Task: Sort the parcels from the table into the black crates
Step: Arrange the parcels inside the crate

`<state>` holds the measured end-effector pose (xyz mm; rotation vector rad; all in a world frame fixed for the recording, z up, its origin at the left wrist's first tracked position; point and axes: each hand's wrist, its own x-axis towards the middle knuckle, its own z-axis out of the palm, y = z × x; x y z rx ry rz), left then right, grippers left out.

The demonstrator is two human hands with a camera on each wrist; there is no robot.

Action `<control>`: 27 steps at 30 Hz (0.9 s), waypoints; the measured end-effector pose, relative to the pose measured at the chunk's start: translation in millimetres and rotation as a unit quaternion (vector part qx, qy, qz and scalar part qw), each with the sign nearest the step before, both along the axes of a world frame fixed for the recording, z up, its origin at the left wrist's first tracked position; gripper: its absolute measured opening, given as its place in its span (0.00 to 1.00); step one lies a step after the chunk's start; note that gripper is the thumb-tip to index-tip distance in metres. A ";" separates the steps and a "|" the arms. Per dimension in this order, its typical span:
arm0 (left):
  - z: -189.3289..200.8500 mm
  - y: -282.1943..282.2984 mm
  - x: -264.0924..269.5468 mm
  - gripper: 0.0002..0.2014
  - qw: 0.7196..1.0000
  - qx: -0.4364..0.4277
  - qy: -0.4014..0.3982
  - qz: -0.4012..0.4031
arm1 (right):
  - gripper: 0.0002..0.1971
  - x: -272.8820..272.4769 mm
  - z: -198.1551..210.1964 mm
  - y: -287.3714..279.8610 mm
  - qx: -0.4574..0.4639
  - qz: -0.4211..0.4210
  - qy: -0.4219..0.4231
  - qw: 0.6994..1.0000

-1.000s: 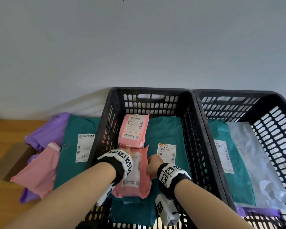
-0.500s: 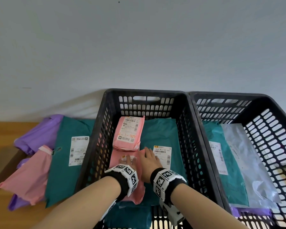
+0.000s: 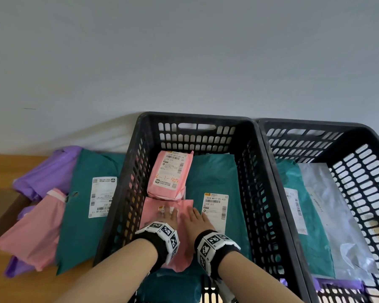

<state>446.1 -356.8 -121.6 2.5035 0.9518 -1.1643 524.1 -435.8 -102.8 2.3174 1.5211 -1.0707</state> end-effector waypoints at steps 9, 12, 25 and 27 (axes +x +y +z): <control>43.2 3.1 -0.7 0.42 0.998 -0.001 -0.070 0.006 | 0.43 8.2 25.9 8.9 0.024 -0.042 0.039 0.998; 67.3 8.9 -0.6 0.41 0.993 0.000 -0.118 0.010 | 0.37 21.0 49.1 5.1 0.060 -0.104 0.066 0.991; 172.7 27.0 26.5 0.27 0.966 0.002 -0.249 0.074 | 0.32 53.1 142.8 18.6 0.220 -0.200 0.113 0.948; 192.5 31.2 23.5 0.30 0.955 -0.002 -0.280 0.101 | 0.32 50.8 157.1 26.0 0.240 -0.191 0.123 0.944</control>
